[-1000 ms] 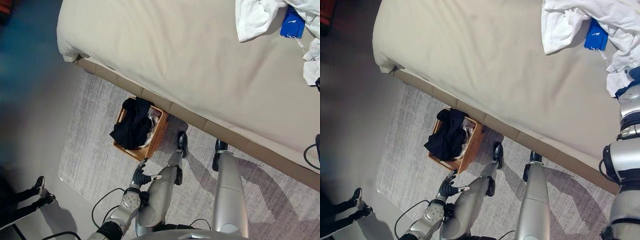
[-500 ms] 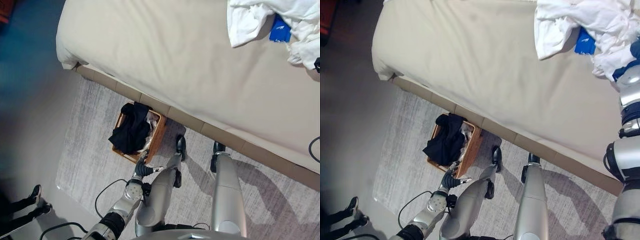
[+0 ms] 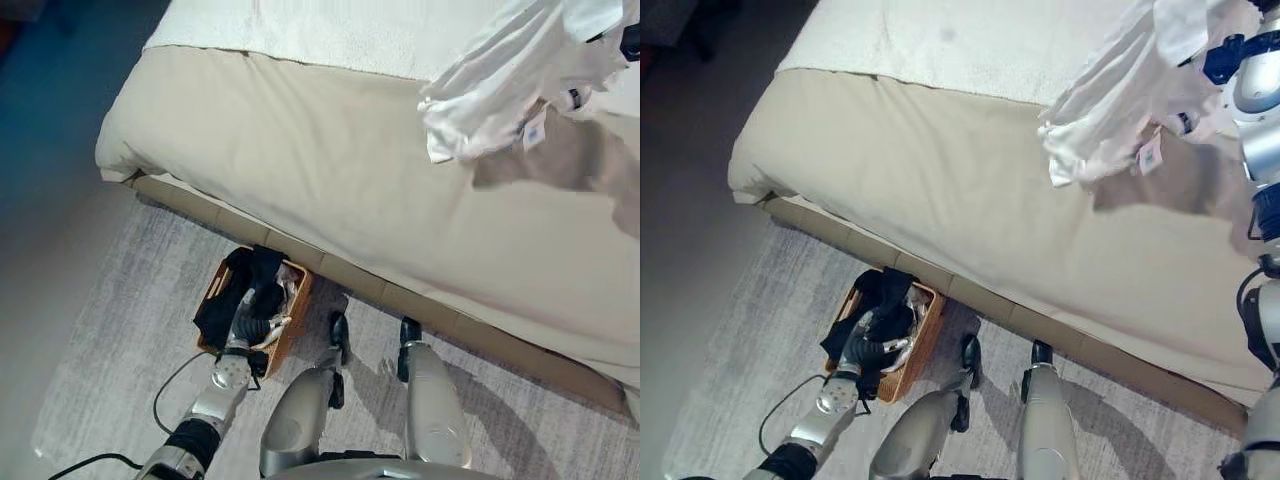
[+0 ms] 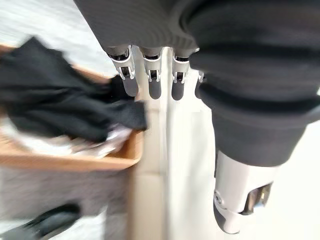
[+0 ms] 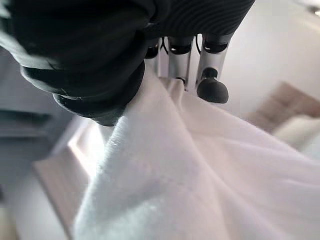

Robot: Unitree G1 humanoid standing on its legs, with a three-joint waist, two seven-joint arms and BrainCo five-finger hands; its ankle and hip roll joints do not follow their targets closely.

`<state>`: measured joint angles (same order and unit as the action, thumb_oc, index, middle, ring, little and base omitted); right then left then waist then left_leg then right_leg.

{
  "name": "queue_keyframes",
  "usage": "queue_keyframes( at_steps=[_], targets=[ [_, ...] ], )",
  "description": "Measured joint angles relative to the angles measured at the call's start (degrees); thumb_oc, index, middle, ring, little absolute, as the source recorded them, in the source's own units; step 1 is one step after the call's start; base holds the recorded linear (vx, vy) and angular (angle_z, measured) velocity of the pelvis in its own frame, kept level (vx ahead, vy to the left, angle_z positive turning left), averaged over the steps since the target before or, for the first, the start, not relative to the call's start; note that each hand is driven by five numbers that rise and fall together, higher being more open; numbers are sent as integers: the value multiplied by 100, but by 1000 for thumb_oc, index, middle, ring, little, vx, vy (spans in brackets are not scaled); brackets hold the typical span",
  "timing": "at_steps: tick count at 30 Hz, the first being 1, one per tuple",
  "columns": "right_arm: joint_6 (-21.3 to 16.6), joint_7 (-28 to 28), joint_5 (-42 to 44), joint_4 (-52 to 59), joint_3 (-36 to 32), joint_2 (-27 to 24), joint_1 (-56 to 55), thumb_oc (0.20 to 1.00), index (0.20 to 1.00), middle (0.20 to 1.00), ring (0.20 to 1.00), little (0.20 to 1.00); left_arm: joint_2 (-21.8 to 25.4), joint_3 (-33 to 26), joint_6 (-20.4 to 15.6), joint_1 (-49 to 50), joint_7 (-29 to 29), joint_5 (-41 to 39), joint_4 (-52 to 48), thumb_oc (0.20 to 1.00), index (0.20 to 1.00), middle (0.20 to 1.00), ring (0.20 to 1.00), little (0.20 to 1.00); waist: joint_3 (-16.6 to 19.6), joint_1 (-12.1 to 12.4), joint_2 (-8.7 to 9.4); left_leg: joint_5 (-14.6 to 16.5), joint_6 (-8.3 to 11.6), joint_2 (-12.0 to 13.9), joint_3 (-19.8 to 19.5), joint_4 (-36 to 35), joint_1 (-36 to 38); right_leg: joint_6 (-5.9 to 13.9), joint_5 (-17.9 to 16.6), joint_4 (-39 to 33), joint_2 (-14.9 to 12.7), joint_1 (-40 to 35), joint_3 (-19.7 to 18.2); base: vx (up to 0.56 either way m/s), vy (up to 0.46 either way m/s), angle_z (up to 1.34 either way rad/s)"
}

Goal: Pick up clothes into the bucket

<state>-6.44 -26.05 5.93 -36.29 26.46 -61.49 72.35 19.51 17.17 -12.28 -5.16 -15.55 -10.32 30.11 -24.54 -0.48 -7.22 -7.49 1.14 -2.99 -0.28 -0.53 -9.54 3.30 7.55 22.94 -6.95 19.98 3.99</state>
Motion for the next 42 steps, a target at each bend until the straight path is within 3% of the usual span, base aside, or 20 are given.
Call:
queue_keyframes(
  at_steps=[6, 9, 12, 15, 20, 24, 27, 31, 42],
  targets=[
    [-76, 472, 46, 246, -125, 35, -636, 200, 200, 200, 200, 200, 1370, -343, -81, -361, 359, -5, -1851, 1000, 1000, 1000, 1000, 1000, 671, -36, 366, 200, 14, 85, 143, -56, 386, 51, -232, -681, 95, -610, -19, 91, 34, -11],
    [-65, 745, 149, 247, -77, 136, -746, 200, 200, 200, 200, 200, 1505, -443, -87, -810, 456, -49, -2058, 1000, 1000, 1000, 1000, 1000, 937, -10, 395, 258, 0, 105, 204, -108, 637, 103, -364, -1041, 141, -995, -30, 93, 8, -17],
    [-34, 1198, 172, 299, 222, 268, -813, 200, 200, 200, 200, 200, 1636, -384, -42, -1343, 618, -61, -2399, 1000, 1000, 1000, 1000, 1000, 1310, -44, 539, 297, 24, 166, 341, -229, 925, 130, -496, -1434, 215, -1356, -118, 83, -2, -19],
    [14, 1417, 194, 425, 385, 379, -833, 200, 200, 200, 200, 200, 1666, -138, -15, -1731, 721, -79, -2417, 1000, 1000, 1000, 1000, 1000, 1490, -191, 650, 321, 53, 199, 351, -311, 1130, 143, -588, -1695, 271, -1607, -167, 61, 6, -14],
    [132, 1848, 322, 743, 833, 707, -797, 200, 200, 200, 200, 200, 1624, 690, 175, -2616, 912, -411, -2253, 1000, 1000, 1000, 1000, 1000, 1731, -208, 742, 398, 76, 257, 515, -411, 1491, 144, -663, -1986, 353, -2008, -276, 33, 0, -15],
    [224, 2182, 509, 1411, 1218, 883, -726, 200, 200, 200, 200, 200, 1498, 1508, 306, -3467, 1185, -804, -1900, 1000, 1000, 1000, 1000, 1000, 1901, -341, 716, 445, 67, 285, 575, -430, 1649, 133, -728, -2152, 389, -2190, -336, 27, -5, -8],
    [228, 2296, 613, 1774, 1271, 864, -731, 200, 200, 200, 200, 200, 1449, 1860, 322, -3740, 1297, -1082, -1897, 1000, 1000, 1000, 1000, 1000, 1937, -363, 687, 445, 67, 286, 599, -440, 1707, 116, -755, -2235, 395, -2298, -341, 8, -11, -4],
    [224, 2444, 862, 2128, 1524, 888, -718, 200, 200, 200, 200, 200, 1368, 2836, 439, -4383, 1682, -1771, -1885, 1000, 1000, 1000, 1000, 1000, 2012, -338, 624, 449, 74, 289, 579, -441, 1804, 115, -791, -2330, 395, -2452, -311, 20, -16, 4],
    [225, 2631, 1124, 2730, 1818, 858, -760, 200, 200, 200, 200, 200, 892, 2976, 495, -4454, 1760, -1983, -1478, 1000, 1000, 1000, 1000, 1000, 2176, -330, 538, 462, 87, 294, 466, -443, 1854, 137, -786, -2411, 388, -2576, -185, 3, -8, 6]
  ],
)
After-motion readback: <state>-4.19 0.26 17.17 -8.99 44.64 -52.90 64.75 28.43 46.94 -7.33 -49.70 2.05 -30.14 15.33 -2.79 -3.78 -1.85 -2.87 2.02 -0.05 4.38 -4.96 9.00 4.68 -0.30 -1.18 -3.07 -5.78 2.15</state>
